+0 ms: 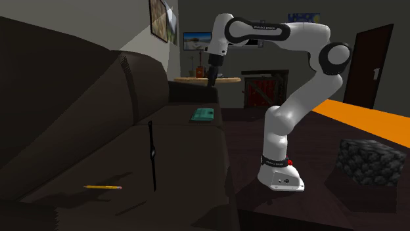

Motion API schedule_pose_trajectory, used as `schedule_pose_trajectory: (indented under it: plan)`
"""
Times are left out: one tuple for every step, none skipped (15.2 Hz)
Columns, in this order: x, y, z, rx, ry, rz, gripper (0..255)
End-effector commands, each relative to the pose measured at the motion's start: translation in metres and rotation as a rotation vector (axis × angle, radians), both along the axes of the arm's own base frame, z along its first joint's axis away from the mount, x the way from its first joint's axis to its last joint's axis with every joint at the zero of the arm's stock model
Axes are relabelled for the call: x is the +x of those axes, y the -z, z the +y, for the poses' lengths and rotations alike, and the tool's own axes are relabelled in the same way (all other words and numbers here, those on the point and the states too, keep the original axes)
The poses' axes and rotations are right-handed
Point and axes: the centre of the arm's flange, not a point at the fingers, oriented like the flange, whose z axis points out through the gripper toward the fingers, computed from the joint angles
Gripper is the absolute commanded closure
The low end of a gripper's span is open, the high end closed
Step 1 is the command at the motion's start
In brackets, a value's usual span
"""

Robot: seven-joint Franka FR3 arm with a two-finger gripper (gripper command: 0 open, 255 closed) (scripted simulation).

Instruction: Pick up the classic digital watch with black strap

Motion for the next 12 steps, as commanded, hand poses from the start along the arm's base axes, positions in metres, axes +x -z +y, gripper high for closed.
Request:
schedule_pose_trajectory:
  plan:
    - [0.000, 0.000, 0.000, 0.000, 0.000, 0.000, 0]
    - [0.001, 0.006, 0.010, 0.007, -0.005, -0.011, 0]
    - [0.002, 0.012, 0.021, 0.014, -0.011, -0.023, 0]
    - [0.003, 0.017, 0.031, 0.021, -0.016, -0.034, 0]
    - [0.005, 0.023, 0.042, 0.028, -0.021, -0.045, 0]
    - [0.006, 0.028, 0.053, 0.035, -0.026, -0.056, 0]
    - [0.007, 0.034, 0.063, 0.043, -0.032, -0.068, 0]
    - [0.008, 0.039, 0.074, 0.050, -0.037, -0.079, 0]
    - [0.009, 0.044, 0.085, 0.057, -0.042, -0.090, 0]
    - [0.010, 0.049, 0.095, 0.064, -0.047, -0.101, 0]
    - [0.012, 0.054, 0.106, 0.071, -0.053, -0.113, 0]
    - [0.013, 0.059, 0.117, 0.078, -0.058, -0.124, 0]
